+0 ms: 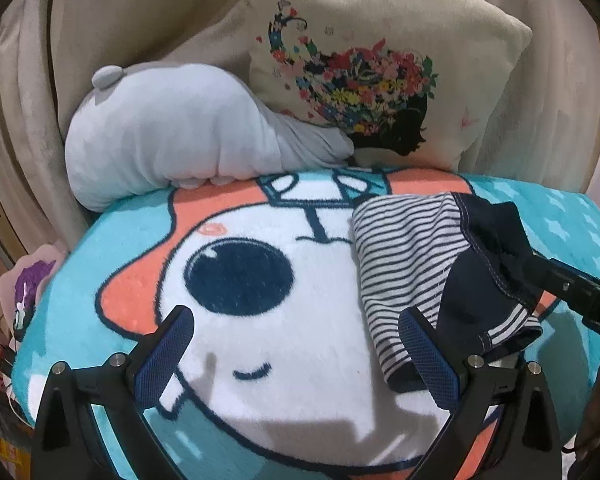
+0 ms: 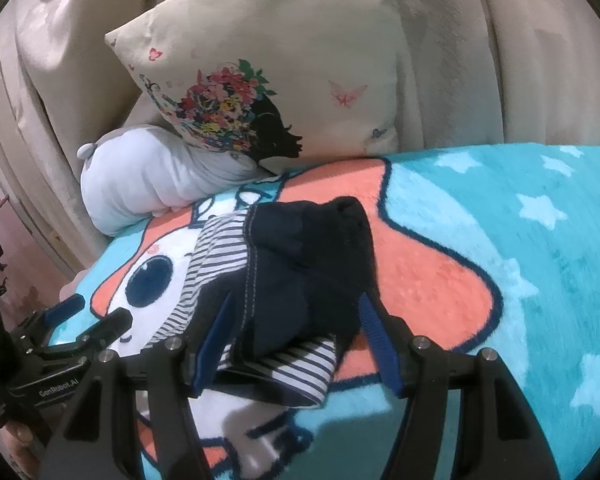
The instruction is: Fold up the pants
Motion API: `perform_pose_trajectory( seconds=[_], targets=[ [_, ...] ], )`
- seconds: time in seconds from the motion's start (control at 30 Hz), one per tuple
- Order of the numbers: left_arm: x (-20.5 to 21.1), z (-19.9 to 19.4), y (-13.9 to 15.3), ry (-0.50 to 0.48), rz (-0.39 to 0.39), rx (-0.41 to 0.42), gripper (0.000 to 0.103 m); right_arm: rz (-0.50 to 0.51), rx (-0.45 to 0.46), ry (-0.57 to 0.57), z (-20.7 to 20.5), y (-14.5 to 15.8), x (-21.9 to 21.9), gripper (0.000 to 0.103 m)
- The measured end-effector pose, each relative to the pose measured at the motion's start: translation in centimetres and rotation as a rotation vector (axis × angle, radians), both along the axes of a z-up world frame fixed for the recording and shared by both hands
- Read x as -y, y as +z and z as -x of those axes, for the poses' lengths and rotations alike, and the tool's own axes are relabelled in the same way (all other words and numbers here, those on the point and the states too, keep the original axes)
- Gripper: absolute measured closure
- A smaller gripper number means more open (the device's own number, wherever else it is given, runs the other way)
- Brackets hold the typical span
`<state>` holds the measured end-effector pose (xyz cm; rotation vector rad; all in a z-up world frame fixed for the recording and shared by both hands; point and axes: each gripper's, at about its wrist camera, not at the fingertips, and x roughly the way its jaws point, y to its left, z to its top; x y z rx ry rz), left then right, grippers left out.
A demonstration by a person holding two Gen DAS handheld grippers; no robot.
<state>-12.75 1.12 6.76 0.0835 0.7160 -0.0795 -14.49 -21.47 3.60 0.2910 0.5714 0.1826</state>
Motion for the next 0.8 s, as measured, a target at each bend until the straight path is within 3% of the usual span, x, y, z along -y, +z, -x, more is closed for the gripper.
perform_pose_trajectory(
  seconds=[0.33, 0.8],
  targets=[
    [0.4, -0.8, -1.1, -0.02, 0.014, -0.052, 0.0, -0.009, -0.025, -0.02, -0.3, -0.4, 1.1, 0.04],
    [0.7, -1.1, -1.6, -0.026, 0.022, -0.058, 0.0, -0.023, -0.037, -0.038, -0.8, -1.1, 1.9, 0.04]
  ],
)
